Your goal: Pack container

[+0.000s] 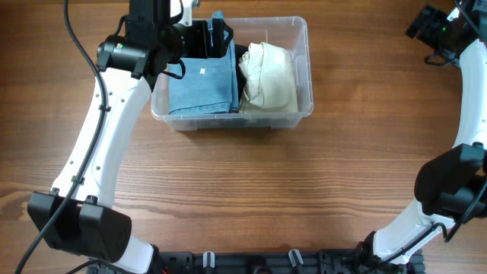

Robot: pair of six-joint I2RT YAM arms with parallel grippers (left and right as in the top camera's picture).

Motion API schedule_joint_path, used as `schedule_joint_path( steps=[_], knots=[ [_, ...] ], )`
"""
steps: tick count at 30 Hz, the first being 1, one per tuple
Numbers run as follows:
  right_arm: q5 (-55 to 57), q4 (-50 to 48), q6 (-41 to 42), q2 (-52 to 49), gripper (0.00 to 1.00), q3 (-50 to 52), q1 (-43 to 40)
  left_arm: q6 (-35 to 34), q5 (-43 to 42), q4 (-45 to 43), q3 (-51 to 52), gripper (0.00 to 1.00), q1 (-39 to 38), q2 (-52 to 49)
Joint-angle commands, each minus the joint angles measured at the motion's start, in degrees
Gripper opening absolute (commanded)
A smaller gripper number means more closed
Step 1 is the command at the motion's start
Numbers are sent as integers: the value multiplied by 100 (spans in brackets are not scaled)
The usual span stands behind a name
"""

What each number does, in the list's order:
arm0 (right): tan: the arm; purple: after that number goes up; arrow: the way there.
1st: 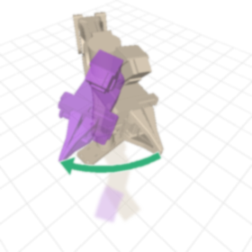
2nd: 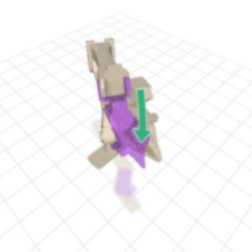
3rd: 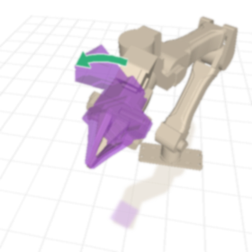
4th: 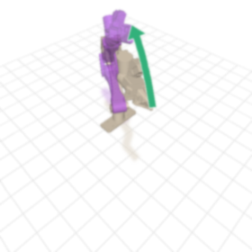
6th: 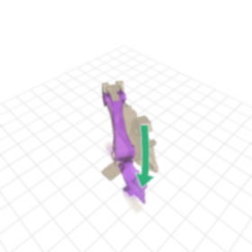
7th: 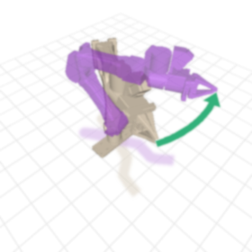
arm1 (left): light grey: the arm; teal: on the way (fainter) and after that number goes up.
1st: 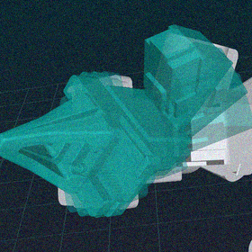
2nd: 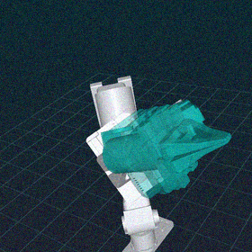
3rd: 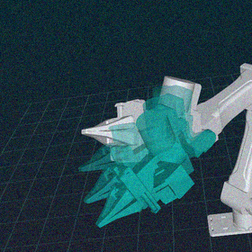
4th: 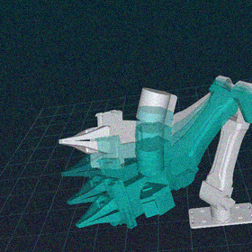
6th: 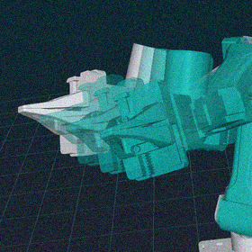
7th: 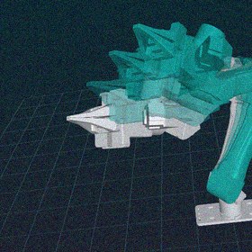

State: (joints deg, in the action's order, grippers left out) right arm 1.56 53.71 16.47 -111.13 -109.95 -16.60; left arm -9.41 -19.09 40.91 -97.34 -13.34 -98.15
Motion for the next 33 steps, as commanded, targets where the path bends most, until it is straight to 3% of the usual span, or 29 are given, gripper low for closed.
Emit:
schedule_joint_path(
  steps=[1, 12, 17, 23, 28, 33],
  knots=[
    [55, -15, 9, 66, 100, 28, 13, -140, 68, 26, -39, 100, 37, 11],
    [55, -15, 9, 66, 100, 28, 13, -157, 15, 470, -39, 100, 44, 214],
    [55, -15, 11, 66, 100, 28, 13, -151, 79, 1198, -39, 100, 164, 588],
    [55, -15, 7, 66, 100, 28, 13, -33, 1073, 2026, 160, 100, 341, 1624],
    [55, -15, 9, 66, 100, 28, 13, 647, 1132, 1731, 1235, 100, 380, 2806],
    [55, -15, 7, 66, 100, 28, 13, 614, 1095, 295, 3215, 100, 671, 4354]
  ],
)
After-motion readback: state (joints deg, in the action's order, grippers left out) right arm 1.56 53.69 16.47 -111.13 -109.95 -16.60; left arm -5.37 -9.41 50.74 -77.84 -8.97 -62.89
